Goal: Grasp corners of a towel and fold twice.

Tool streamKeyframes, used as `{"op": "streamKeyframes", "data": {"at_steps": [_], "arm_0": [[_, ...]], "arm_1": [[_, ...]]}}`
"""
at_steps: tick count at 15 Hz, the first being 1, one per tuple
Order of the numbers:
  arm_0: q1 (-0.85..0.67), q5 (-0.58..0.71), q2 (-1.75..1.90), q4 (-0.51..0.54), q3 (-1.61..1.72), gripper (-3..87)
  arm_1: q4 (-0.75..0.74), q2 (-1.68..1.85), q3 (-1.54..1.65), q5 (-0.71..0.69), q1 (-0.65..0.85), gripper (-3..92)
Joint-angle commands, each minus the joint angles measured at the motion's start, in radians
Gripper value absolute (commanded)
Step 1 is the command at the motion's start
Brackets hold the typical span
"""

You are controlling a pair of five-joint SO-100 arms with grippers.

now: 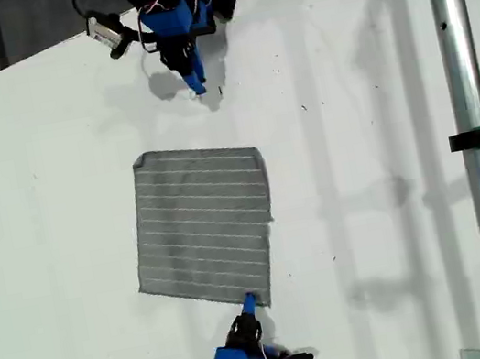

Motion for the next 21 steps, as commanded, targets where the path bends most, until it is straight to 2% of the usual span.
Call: {"op": "streamKeyframes", "data": {"at_steps": [1,7,10,14,21], "arm_0": [[-0.127,-0.420,-0.002,-0.037,0.006,-3.0],[-0.103,-0.431,-0.002,-0.041,0.006,-3.0],[-0.109,-0.442,-0.002,-0.037,0.006,-3.0],[-0.115,-0.433,-0.002,-0.040,0.006,-3.0],[-0.112,-0.440,-0.002,-0.040,0.006,-3.0]], "arm_1": [[-0.051,0.002,-0.031,-0.259,-0.052,0.7],[-0.100,0.002,-0.046,-0.233,-0.077,-0.2],[-0.149,-0.069,-0.196,-0.242,-0.124,-0.2],[-0.241,-0.744,-0.681,-0.305,-0.242,-0.2],[-0.127,-1.582,-1.485,-0.305,-0.426,-0.2]]}}
